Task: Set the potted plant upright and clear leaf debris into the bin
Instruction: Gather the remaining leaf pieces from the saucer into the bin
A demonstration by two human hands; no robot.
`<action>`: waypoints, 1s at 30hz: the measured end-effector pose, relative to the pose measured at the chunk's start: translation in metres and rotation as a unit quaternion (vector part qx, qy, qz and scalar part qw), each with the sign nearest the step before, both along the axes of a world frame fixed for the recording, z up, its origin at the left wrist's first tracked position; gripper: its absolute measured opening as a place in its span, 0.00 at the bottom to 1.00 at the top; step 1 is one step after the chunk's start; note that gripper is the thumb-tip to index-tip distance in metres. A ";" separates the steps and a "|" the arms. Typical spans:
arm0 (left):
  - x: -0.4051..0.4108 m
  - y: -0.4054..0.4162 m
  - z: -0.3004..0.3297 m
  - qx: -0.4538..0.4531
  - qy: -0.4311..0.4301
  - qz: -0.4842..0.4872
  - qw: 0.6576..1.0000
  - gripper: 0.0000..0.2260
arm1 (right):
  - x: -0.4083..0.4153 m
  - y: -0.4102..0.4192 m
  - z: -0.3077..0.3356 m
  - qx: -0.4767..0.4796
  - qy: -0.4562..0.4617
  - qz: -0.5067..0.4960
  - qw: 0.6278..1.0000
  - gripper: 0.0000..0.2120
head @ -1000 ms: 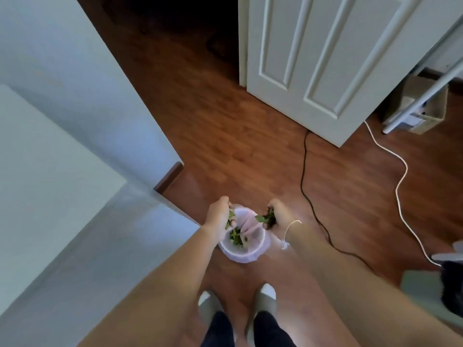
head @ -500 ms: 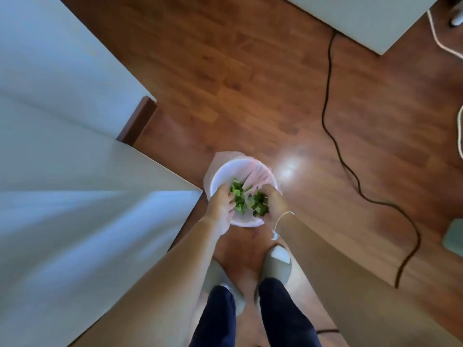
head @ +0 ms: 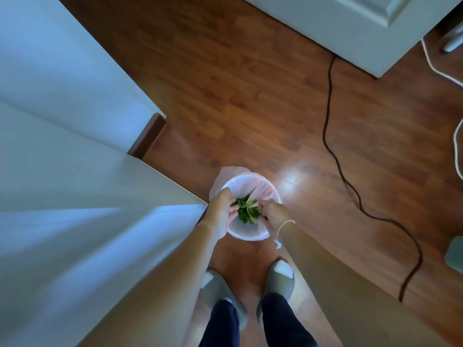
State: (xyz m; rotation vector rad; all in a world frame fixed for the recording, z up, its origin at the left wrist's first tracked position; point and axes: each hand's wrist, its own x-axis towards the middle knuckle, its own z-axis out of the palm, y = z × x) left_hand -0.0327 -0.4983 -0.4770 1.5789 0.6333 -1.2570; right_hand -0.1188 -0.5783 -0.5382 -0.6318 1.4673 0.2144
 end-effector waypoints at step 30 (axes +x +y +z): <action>-0.005 0.017 -0.002 0.001 0.012 -0.026 1.000 0.22 | 0.004 0.007 0.000 -0.018 0.014 -0.004 1.000 0.15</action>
